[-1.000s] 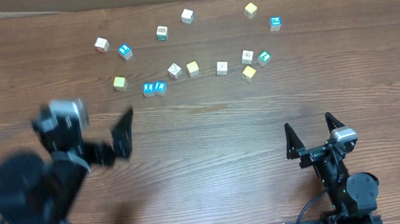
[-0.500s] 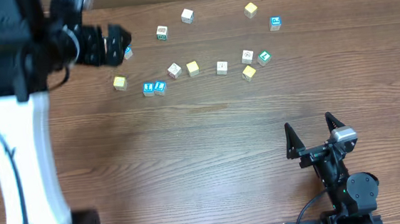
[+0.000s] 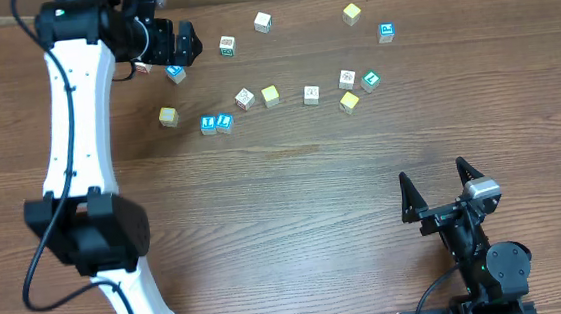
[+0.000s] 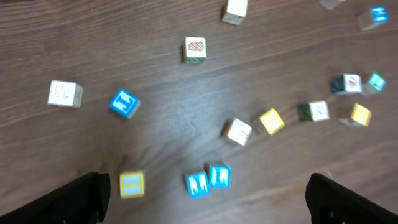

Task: Form a circle
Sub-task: 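Swing the left arm up to the far-left blocks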

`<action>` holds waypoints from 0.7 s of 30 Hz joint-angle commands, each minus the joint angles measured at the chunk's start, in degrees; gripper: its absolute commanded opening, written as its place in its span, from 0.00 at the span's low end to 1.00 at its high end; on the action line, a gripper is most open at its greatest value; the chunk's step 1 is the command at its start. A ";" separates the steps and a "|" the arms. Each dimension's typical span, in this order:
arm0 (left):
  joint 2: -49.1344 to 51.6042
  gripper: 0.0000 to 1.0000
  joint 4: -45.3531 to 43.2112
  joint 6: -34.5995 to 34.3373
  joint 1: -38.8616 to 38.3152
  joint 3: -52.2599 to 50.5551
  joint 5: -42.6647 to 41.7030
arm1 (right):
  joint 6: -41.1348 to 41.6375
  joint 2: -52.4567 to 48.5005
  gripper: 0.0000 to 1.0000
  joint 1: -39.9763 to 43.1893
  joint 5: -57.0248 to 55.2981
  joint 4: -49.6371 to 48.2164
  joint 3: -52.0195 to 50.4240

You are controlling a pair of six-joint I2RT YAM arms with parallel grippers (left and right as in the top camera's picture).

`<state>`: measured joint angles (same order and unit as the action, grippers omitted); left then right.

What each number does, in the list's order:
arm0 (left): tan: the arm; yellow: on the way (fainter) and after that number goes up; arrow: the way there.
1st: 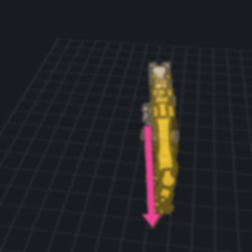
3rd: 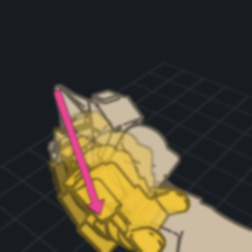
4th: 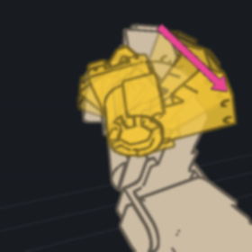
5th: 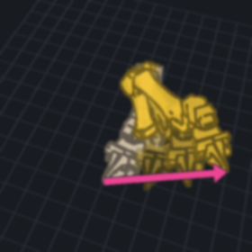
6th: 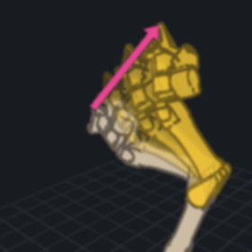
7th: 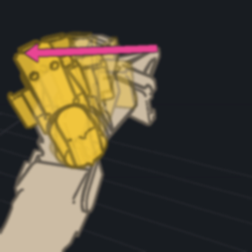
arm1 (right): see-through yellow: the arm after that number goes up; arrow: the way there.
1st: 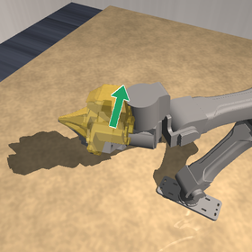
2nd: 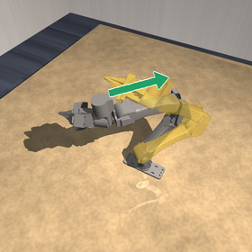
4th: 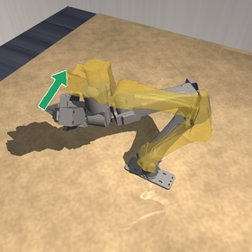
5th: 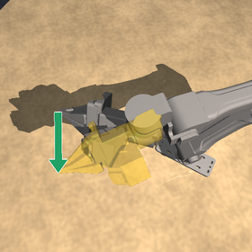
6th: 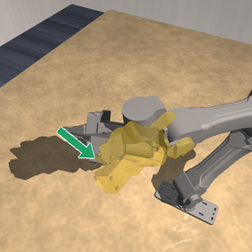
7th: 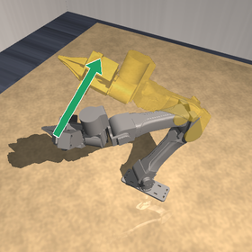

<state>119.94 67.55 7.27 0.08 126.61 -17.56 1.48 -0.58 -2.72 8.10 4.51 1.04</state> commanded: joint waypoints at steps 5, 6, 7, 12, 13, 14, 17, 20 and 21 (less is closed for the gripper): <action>7.37 0.89 -1.09 -3.67 -0.68 1.38 -0.66 | 0.20 0.42 1.00 0.11 -0.35 -0.31 -0.59; 8.33 0.82 -1.14 -3.78 -0.83 1.38 -0.02 | 0.20 0.42 1.00 0.11 -0.35 -0.31 -0.59; 9.81 0.62 -1.51 -5.62 -0.92 1.38 2.03 | 0.20 0.42 1.00 0.11 -0.35 -0.31 -0.59; 13.29 0.18 -4.92 -13.88 -0.72 1.38 7.76 | 0.20 0.42 1.00 0.11 -0.35 -0.31 -0.59; 13.94 0.13 -5.90 -15.54 -0.68 1.38 8.24 | 0.20 0.42 1.00 0.11 -0.35 -0.31 -0.59; 14.71 0.10 -6.88 -17.20 -0.70 1.38 8.70 | 0.20 0.42 1.00 0.11 -0.35 -0.31 -0.59; 16.17 0.04 -9.40 -20.59 -0.74 1.38 9.22 | 0.20 0.42 1.00 0.11 -0.35 -0.33 -0.59; 17.64 0.04 -12.57 -21.73 -0.87 1.38 9.20 | 0.20 0.42 1.00 0.11 -0.35 -0.31 -0.59; 18.38 0.04 -13.66 -21.68 -0.92 1.38 9.44 | 0.20 0.42 1.00 0.11 -0.35 -0.31 -0.59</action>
<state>136.14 56.05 -10.61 -0.51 126.69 -9.74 1.50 -0.58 -2.72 8.10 4.47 1.04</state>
